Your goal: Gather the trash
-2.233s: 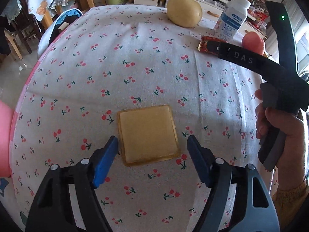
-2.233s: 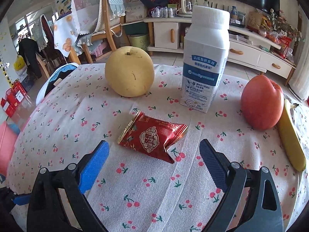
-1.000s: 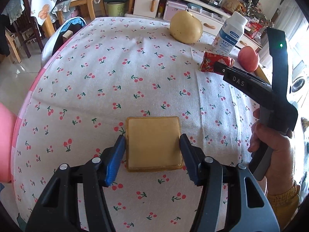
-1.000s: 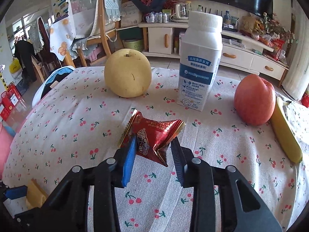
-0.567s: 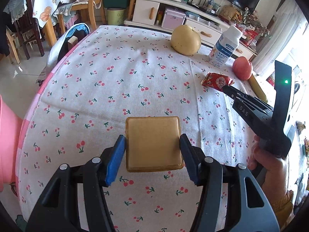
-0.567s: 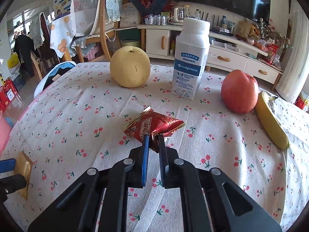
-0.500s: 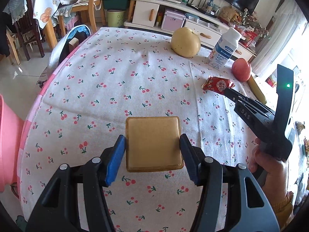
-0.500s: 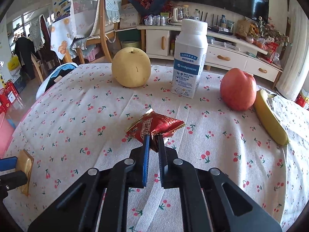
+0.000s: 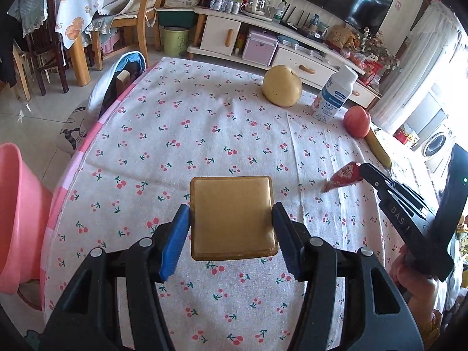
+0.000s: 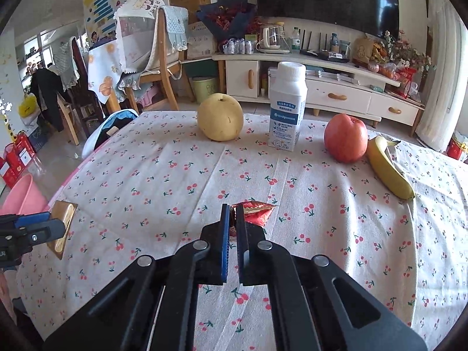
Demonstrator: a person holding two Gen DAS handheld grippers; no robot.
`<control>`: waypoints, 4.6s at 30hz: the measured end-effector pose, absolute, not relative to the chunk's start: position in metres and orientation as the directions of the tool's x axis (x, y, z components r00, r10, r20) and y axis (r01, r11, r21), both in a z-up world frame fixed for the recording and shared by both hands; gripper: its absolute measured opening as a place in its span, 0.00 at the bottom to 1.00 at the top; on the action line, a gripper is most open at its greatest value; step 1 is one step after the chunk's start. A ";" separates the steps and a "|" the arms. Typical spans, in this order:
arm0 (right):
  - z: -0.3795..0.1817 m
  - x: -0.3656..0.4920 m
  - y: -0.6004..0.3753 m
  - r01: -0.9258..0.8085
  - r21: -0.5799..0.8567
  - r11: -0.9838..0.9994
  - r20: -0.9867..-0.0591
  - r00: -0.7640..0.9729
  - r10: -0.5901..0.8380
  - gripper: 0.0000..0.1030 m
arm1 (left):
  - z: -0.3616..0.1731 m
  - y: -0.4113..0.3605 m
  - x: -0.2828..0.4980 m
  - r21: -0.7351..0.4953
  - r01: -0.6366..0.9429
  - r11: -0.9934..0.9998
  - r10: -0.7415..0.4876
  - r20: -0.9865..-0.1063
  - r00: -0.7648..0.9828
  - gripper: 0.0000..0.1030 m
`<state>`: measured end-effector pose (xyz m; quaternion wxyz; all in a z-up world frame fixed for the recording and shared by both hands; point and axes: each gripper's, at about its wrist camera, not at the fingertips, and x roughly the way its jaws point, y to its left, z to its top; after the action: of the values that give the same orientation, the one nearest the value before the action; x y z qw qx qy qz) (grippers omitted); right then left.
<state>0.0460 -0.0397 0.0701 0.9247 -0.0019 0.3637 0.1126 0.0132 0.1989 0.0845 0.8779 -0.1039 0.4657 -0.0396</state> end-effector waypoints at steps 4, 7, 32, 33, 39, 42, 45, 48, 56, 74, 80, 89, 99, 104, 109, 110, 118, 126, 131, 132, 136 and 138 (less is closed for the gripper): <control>0.086 0.026 -0.034 -0.219 0.084 0.972 -0.651 0.726 0.220 0.04 | 0.091 0.208 0.008 -0.229 -0.028 0.973 -0.171 -0.799 0.576 0.57; 0.096 0.013 -0.030 -0.226 0.098 0.969 -0.637 0.734 0.235 0.04 | 0.094 0.216 0.003 -0.237 -0.033 0.971 -0.174 -0.793 0.584 0.57; 0.157 -0.028 0.129 -0.487 0.129 0.864 -0.555 0.687 0.470 0.04 | 0.130 0.333 -0.027 -0.270 -0.198 0.942 -0.066 -0.729 0.682 0.57; 0.158 -0.028 0.139 -0.501 0.130 0.855 -0.554 0.679 0.482 0.04 | 0.131 0.343 -0.029 -0.274 -0.218 0.937 -0.054 -0.728 0.684 0.57; 0.166 -0.030 0.203 -0.593 0.142 0.792 -0.543 0.623 0.564 0.04 | 0.139 0.408 -0.039 -0.300 -0.352 0.887 0.030 -0.723 0.690 0.57; 0.168 -0.033 0.235 -0.636 0.152 0.757 -0.540 0.588 0.602 0.04 | 0.141 0.443 -0.047 -0.302 -0.423 0.854 0.086 -0.720 0.688 0.57; 0.168 -0.034 0.266 -0.675 0.168 0.719 -0.541 0.547 0.639 0.04 | 0.140 0.479 -0.052 -0.317 -0.489 0.813 0.123 -0.728 0.675 0.57; 0.163 -0.036 0.292 -0.709 0.186 0.680 -0.542 0.504 0.673 0.04 | 0.134 0.504 -0.056 -0.337 -0.538 0.773 0.135 -0.741 0.658 0.57; 0.143 -0.043 0.350 -0.770 0.222 0.599 -0.573 0.393 0.719 0.04 | 0.117 0.538 -0.057 -0.319 -0.613 0.723 0.153 -0.791 0.592 0.57; 0.139 -0.040 0.276 -0.640 0.232 0.732 -0.555 0.531 0.640 0.82 | 0.150 0.480 -0.037 -0.044 -0.536 0.843 0.355 -0.704 0.615 0.93; 0.152 -0.045 0.218 -0.525 0.225 0.821 -0.526 0.644 0.556 0.87 | 0.174 0.428 -0.039 0.021 -0.472 0.882 0.388 -0.600 0.699 0.96; 0.168 -0.060 0.148 -0.394 0.175 0.902 -0.498 0.755 0.427 0.90 | 0.194 0.341 -0.042 0.124 -0.342 0.932 0.356 -0.506 0.786 0.96; 0.188 -0.088 0.076 -0.284 0.133 0.950 -0.431 0.846 0.313 0.92 | 0.207 0.257 -0.054 0.155 -0.228 0.961 0.275 -0.452 0.849 0.96; 0.195 -0.100 0.049 -0.250 0.118 0.961 -0.399 0.874 0.277 0.92 | 0.213 0.222 -0.063 0.168 -0.205 0.964 0.258 -0.422 0.869 0.96; 0.197 -0.111 0.021 -0.203 0.102 0.974 -0.381 0.896 0.226 0.92 | 0.218 0.192 -0.072 0.164 -0.180 0.970 0.232 -0.401 0.886 0.96; 0.197 -0.112 0.015 -0.193 0.103 0.976 -0.379 0.899 0.218 0.92 | 0.220 0.187 -0.073 0.162 -0.176 0.971 0.227 -0.396 0.890 0.96; 0.195 -0.121 -0.023 -0.116 0.094 0.989 -0.358 0.923 0.142 0.92 | 0.225 0.152 -0.082 0.154 -0.159 0.975 0.207 -0.381 0.901 0.96; 0.199 -0.130 -0.048 -0.055 0.063 0.996 -0.325 0.943 0.073 0.92 | 0.226 0.125 -0.084 0.149 -0.123 0.981 0.172 -0.381 0.908 0.96; 0.198 -0.131 -0.054 -0.033 0.041 0.999 -0.318 0.947 0.044 0.92 | 0.226 0.110 -0.085 0.148 -0.099 0.984 0.149 -0.379 0.913 0.96; 0.197 -0.130 -0.055 -0.030 0.038 0.999 -0.318 0.947 0.041 0.92 | 0.226 0.107 -0.086 0.149 -0.094 0.984 0.145 -0.379 0.914 0.96; 0.196 -0.129 -0.058 -0.025 0.037 0.999 -0.317 0.948 0.035 0.92 | 0.224 0.100 -0.087 0.151 -0.081 0.985 0.133 -0.376 0.917 0.96; 0.196 -0.130 -0.059 -0.022 0.034 0.999 -0.310 0.950 0.031 0.92 | 0.224 0.098 -0.088 0.149 -0.075 0.986 0.127 -0.378 0.917 0.96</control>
<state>-0.1296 -0.0594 0.1957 0.9873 0.0148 0.1573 0.0135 -0.0876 0.0985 0.2238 0.9768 0.0657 0.1972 0.0516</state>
